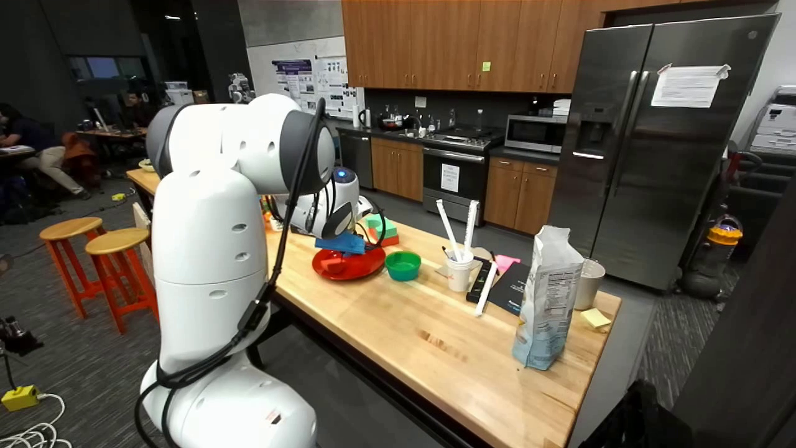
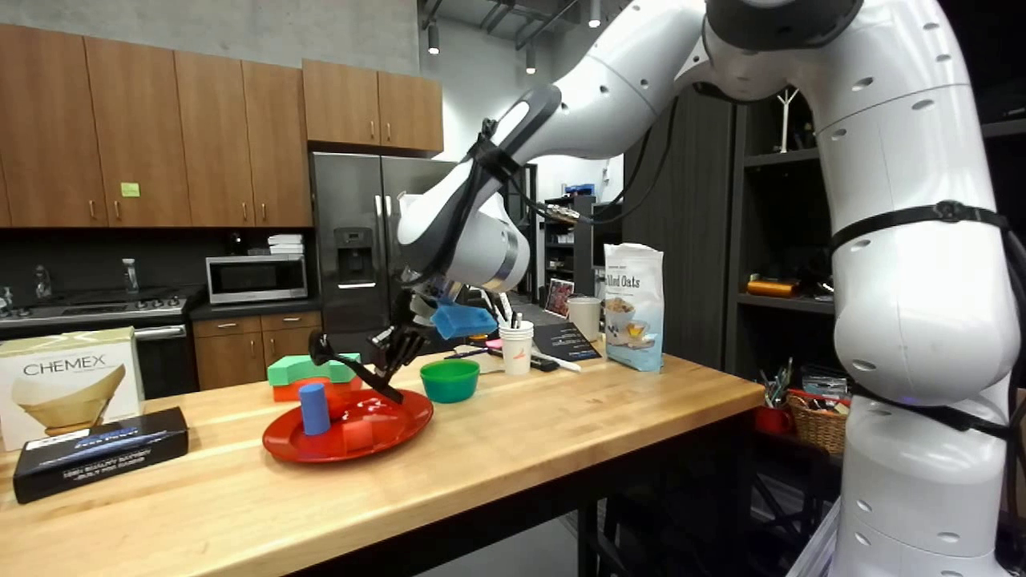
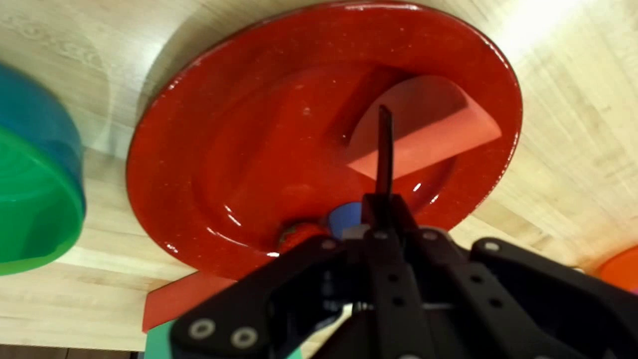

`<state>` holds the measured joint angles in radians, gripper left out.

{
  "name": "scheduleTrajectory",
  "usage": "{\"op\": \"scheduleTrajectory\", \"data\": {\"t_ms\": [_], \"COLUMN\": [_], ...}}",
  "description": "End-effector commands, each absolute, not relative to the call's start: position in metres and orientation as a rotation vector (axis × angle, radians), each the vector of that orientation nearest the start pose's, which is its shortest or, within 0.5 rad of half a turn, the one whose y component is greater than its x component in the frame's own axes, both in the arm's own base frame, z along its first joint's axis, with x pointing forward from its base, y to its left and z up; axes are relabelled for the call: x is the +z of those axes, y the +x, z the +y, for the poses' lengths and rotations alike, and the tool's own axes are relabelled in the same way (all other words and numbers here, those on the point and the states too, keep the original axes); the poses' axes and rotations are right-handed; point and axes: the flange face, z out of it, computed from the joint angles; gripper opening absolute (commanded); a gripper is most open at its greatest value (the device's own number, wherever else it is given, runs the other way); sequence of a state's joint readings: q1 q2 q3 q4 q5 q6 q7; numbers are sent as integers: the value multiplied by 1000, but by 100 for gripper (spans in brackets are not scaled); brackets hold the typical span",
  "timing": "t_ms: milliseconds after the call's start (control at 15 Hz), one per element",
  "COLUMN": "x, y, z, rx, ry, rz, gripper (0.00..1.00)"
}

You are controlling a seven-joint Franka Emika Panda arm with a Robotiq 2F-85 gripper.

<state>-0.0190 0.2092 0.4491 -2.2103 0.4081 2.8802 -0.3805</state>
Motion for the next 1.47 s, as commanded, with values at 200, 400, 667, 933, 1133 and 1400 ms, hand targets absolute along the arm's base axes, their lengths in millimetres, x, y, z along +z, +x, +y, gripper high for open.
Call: {"op": "scheduleTrajectory", "data": {"t_ms": [200, 400, 667, 933, 1133, 1400], "x": [332, 321, 307, 298, 294, 294], "y": [551, 552, 548, 542, 538, 536], "z": [182, 177, 174, 171, 169, 168], "rx": [-593, -529, -425, -351, -320, -317], "ry": [-2726, -2680, -2614, -2542, -2486, -2417], "rz": [-419, -404, -382, -368, -377, -473], "gripper": [1, 1, 1, 1, 1, 1]}}
